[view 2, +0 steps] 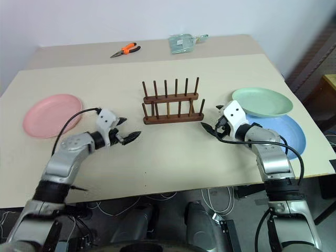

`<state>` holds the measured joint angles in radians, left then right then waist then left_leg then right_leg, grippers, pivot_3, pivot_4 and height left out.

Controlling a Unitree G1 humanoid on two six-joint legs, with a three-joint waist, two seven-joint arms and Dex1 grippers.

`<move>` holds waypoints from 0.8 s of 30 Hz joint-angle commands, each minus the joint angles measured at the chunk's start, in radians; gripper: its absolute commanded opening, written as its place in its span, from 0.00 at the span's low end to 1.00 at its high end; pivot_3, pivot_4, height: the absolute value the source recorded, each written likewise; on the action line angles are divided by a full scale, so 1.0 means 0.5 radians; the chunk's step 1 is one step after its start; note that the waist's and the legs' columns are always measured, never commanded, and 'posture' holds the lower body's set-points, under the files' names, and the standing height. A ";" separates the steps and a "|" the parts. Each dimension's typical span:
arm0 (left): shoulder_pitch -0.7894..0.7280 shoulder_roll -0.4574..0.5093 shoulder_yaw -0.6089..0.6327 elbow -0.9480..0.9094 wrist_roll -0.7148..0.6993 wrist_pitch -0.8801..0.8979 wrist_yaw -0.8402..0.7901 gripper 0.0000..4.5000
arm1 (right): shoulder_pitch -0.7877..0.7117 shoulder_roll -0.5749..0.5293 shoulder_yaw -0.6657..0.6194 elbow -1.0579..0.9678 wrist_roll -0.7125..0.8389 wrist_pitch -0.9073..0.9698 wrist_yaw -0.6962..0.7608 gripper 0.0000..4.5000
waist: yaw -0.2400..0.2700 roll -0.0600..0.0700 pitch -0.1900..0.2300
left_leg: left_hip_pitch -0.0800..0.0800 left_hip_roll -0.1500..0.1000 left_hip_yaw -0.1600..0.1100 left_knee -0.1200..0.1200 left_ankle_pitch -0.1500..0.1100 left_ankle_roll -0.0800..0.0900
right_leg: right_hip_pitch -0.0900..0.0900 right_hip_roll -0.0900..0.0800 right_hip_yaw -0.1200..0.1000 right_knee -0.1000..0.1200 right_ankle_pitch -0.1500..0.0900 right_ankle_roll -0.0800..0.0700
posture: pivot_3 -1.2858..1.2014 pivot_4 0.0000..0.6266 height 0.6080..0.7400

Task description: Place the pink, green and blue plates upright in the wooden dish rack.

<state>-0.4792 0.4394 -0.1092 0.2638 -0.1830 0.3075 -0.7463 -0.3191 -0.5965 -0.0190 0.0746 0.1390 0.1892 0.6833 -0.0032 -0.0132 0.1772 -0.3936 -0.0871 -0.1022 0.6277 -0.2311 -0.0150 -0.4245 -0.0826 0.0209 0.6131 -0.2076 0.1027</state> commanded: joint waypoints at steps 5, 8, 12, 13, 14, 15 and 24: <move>-0.466 -0.152 -0.154 0.830 0.166 -0.339 -0.290 1.00 | 0.265 0.042 -0.076 -0.478 -0.007 0.122 -0.192 0.99 | 0.007 0.000 0.000 | 0.000 0.000 0.000 0.001 0.000 0.001 | 0.000 0.000 0.000 0.000 0.000 0.001 | 0.52 0.24 0.99; -0.558 -0.215 -0.174 1.063 0.220 -0.461 -0.339 0.80 | 0.386 0.050 -0.092 -0.638 -0.012 0.200 -0.263 1.00 | 0.017 0.000 -0.001 | 0.000 -0.001 0.000 0.001 0.000 0.001 | 0.000 -0.001 0.000 0.001 0.000 0.002 | 0.52 0.24 0.99; -0.529 -0.207 -0.199 1.094 0.262 -0.556 -0.449 0.37 | 0.476 0.043 -0.112 -0.775 -0.004 0.288 -0.300 1.00 | 0.025 0.000 -0.001 | 0.000 -0.001 0.000 0.002 -0.001 0.002 | 0.001 -0.002 0.000 0.000 -0.001 0.003 | 0.52 0.24 0.99; -0.512 -0.203 -0.211 1.078 0.276 -0.582 -0.466 0.27 | 0.486 0.032 -0.120 -0.780 -0.004 0.297 -0.298 1.00 | 0.025 0.000 -0.001 | 0.000 -0.002 0.000 0.002 -0.001 0.002 | 0.002 -0.002 0.000 0.000 -0.001 0.003 | 0.52 0.24 0.99; -0.491 -0.193 -0.218 1.052 0.286 -0.611 -0.487 0.18 | 0.492 0.025 -0.121 -0.788 -0.007 0.309 -0.298 1.00 | 0.024 0.000 -0.002 | 0.000 -0.001 0.000 0.002 -0.001 0.002 | 0.002 -0.002 0.000 0.000 -0.001 0.003 | 0.52 0.24 0.99; -0.465 -0.189 -0.216 1.007 0.281 -0.623 -0.510 0.17 | 0.490 0.010 -0.125 -0.782 -0.011 0.313 -0.287 1.00 | 0.022 0.001 -0.002 | 0.001 -0.001 0.000 0.002 -0.001 0.002 | 0.002 -0.002 0.000 0.000 -0.001 0.003 | 0.52 0.24 0.99; 0.049 0.073 -0.222 -0.146 0.047 -0.201 -0.834 0.17 | 0.391 -0.178 -0.211 -0.533 -0.040 0.232 -0.194 1.00 | 0.014 0.002 -0.002 | 0.001 -0.001 0.000 0.001 -0.002 0.004 | 0.002 -0.003 0.001 0.000 -0.002 0.003 | 0.52 0.24 0.99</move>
<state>-0.4843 0.4529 -0.2021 0.2856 -0.1255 0.1468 -1.1195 -0.1091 -0.6611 -0.0908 -0.1997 0.1245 0.3330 0.5784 0.0037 -0.0122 0.1762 -0.3931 -0.0874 -0.1021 0.6284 -0.2323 -0.0131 -0.4235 -0.0838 0.0216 0.6134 -0.2088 0.1040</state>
